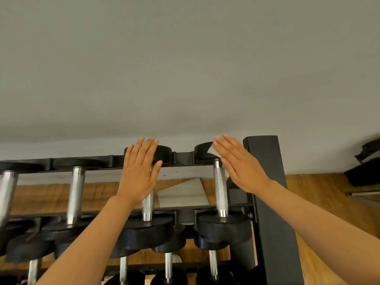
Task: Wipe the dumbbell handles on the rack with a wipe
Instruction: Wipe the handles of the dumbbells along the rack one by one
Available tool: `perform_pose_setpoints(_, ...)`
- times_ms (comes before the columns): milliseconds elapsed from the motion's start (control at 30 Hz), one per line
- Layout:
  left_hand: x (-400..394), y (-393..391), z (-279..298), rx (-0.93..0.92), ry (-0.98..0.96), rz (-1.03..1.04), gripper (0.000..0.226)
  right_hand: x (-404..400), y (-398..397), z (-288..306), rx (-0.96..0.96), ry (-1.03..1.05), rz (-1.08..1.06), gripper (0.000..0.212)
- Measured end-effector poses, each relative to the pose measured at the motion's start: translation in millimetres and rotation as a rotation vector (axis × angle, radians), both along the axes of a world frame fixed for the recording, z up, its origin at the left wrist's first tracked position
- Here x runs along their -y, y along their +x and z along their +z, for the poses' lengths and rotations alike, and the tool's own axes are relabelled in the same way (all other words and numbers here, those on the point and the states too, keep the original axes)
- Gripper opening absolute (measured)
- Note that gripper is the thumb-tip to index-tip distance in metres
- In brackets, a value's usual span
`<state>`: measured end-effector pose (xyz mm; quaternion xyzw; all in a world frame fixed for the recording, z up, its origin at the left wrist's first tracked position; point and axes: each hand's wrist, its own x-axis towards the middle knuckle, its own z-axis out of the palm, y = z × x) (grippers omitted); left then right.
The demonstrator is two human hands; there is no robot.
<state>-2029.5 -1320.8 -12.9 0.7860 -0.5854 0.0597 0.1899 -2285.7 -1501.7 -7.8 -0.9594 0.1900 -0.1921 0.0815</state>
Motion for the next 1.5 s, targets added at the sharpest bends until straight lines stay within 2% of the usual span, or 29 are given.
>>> perform_pose_setpoints(100,0,0,1,0.003,0.001,-0.003,0.057,3,18,12,0.056,0.153,-0.052,0.048)
perform_pose_setpoints(167,0,0,0,0.004,0.000,0.003,0.058,7,25,16,0.042,0.133,-0.045,0.046)
perform_pose_setpoints(233,0,0,0,-0.001,0.002,0.013,0.059,9,23,16,0.028,0.046,0.016,0.044)
perform_pose_setpoints(300,0,0,0,-0.006,-0.005,0.017,0.059,8,16,10,-0.003,-0.091,0.185,0.043)
perform_pose_setpoints(367,0,-2,0,-0.016,-0.016,0.017,0.059,6,9,1,-0.049,-0.215,0.353,0.056)
perform_pose_setpoints(467,0,-2,0,-0.025,-0.025,0.021,0.059,7,8,-5,-0.062,-0.315,0.389,0.068)
perform_pose_setpoints(567,0,-2,0,-0.033,-0.034,0.019,0.059,3,9,-5,-0.073,-0.342,0.464,0.063)
perform_pose_setpoints(667,0,-3,0,-0.034,-0.064,0.013,0.058,-2,8,-23,-0.216,-0.334,0.611,0.053)
perform_pose_setpoints(733,0,-2,-1,-0.037,-0.078,0.002,0.057,1,7,-32,-0.273,-0.348,0.588,0.032)
perform_pose_setpoints(867,0,1,-3,-0.047,-0.106,-0.020,0.056,0,11,-16,-0.367,-0.408,0.483,0.053)
perform_pose_setpoints(967,0,1,-3,-0.053,-0.125,-0.029,0.056,-3,8,-13,-0.448,-0.446,0.467,0.051)
perform_pose_setpoints(1033,0,1,-3,-0.055,-0.141,-0.036,0.056,-14,-2,-15,-0.469,-0.390,0.471,0.046)
perform_pose_setpoints(1100,0,1,-3,-0.057,-0.146,-0.042,0.056,-25,-17,-14,-0.516,-0.255,0.561,0.043)
perform_pose_setpoints(1167,1,2,-3,-0.062,-0.143,-0.053,0.056,-32,-28,-9,-0.642,-0.124,0.689,0.045)
perform_pose_setpoints(1267,1,3,-5,-0.073,-0.132,-0.055,0.057,-16,-24,2,-0.803,-0.195,0.845,0.049)
perform_pose_setpoints(1400,0,4,-6,-0.066,-0.131,-0.066,0.056,10,4,9,-0.630,-0.428,0.594,0.045)
perform_pose_setpoints(1500,0,5,-5,-0.064,-0.118,-0.067,0.056,-9,3,5,-0.494,-0.326,0.465,0.055)
